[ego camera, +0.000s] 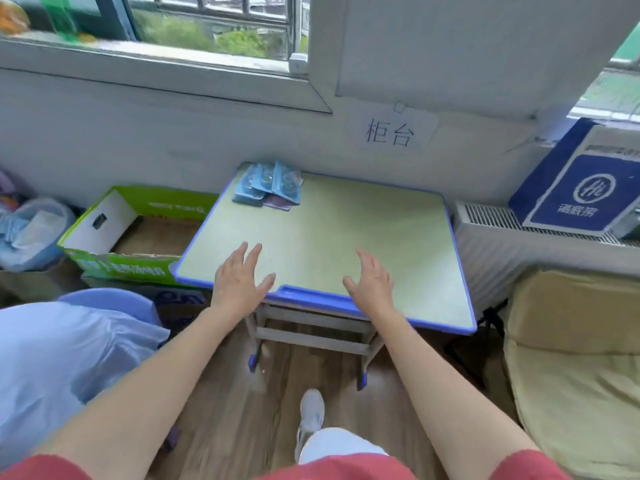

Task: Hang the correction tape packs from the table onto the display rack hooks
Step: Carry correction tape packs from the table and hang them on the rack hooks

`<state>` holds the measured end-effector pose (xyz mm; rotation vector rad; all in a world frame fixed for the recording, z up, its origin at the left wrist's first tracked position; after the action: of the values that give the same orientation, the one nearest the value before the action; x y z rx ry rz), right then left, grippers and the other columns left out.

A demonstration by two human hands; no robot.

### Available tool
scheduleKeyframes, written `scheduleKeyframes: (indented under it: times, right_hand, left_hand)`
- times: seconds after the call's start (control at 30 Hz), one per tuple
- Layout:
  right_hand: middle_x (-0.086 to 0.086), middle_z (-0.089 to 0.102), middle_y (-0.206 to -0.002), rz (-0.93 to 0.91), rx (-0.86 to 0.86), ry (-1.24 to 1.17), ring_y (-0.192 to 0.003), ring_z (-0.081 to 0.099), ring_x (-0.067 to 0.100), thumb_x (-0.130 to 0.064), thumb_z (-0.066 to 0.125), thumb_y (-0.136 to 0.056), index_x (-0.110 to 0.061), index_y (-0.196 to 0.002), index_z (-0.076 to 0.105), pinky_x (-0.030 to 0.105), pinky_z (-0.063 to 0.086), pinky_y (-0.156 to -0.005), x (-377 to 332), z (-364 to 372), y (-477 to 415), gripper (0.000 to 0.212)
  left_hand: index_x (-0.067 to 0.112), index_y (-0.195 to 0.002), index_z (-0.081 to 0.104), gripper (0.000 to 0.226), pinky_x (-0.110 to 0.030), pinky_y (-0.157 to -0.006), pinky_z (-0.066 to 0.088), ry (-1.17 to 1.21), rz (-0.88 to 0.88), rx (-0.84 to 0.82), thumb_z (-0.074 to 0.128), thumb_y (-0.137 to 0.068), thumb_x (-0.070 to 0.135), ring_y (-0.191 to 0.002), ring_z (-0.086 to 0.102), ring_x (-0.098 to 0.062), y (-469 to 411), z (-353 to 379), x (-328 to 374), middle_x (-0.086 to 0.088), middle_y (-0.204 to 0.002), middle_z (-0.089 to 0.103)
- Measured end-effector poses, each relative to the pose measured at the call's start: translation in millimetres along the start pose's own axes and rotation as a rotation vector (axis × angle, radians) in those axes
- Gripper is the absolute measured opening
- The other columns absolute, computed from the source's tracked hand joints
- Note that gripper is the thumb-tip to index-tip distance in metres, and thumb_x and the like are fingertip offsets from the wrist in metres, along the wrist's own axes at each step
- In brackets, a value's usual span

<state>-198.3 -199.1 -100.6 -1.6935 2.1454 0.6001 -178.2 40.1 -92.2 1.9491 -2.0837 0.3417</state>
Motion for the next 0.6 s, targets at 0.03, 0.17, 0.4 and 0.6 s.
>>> scheduleKeyframes:
  times: [0.03, 0.17, 0.4, 0.6]
  right_hand:
    - [0.008, 0.027, -0.154, -0.015, -0.002, 0.002, -0.141, 0.026, 0.025, -0.027, 0.052, -0.094, -0.019, -0.151, 0.021, 0.036, 0.020, -0.111, -6.9, 0.9, -21.1, 0.066]
    - [0.007, 0.024, -0.156, -0.054, -0.054, 0.011, -0.141, 0.024, 0.024, -0.027, 0.051, -0.094, -0.021, -0.152, 0.019, 0.037, 0.017, -0.113, -29.4, 4.2, -96.6, 0.066]
    - [0.007, 0.024, -0.156, -0.104, -0.134, 0.050, -0.142, 0.024, 0.024, -0.027, 0.051, -0.094, -0.020, -0.152, 0.019, 0.036, 0.017, -0.113, -55.0, 15.8, -184.7, 0.067]
    - [0.007, 0.025, -0.155, -0.131, -0.186, 0.065, -0.142, 0.022, 0.023, -0.029, 0.052, -0.093, -0.020, -0.152, 0.020, 0.035, 0.016, -0.113, -78.0, 37.0, -235.8, 0.067]
  left_hand:
    - [0.019, -0.152, 0.022, 0.066, -0.037, -0.113, 0.016, -0.004, -0.013, 0.009, 0.048, -0.096, 0.042, -0.144, 0.019, -0.026, -20.4, -1.8, -1.3, -0.010, -0.159, 0.016]
    - [0.019, -0.152, 0.020, 0.066, -0.036, -0.114, 0.017, -0.017, -0.058, 0.025, 0.046, -0.097, 0.043, -0.145, 0.017, -0.024, -90.4, -8.3, -1.5, -0.009, -0.159, 0.016]
    - [0.021, -0.152, 0.017, 0.066, -0.036, -0.114, 0.015, -0.033, -0.120, -0.012, 0.045, -0.097, 0.044, -0.145, 0.016, -0.023, -167.2, -2.5, -7.6, -0.007, -0.159, 0.014]
    - [0.020, -0.152, 0.020, 0.065, -0.036, -0.115, 0.014, 0.010, -0.128, -0.040, 0.048, -0.096, 0.042, -0.145, 0.015, -0.024, -224.0, 7.0, -21.4, -0.007, -0.159, 0.014]
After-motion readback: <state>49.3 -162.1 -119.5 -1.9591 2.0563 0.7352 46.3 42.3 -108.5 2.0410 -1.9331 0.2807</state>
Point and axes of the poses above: each hand's wrist, its own y-axis away from the middle knuckle, its own z-axis out of the palm, x = y × z, the point moved 6 cm from there along -y, towards the middle knuckle
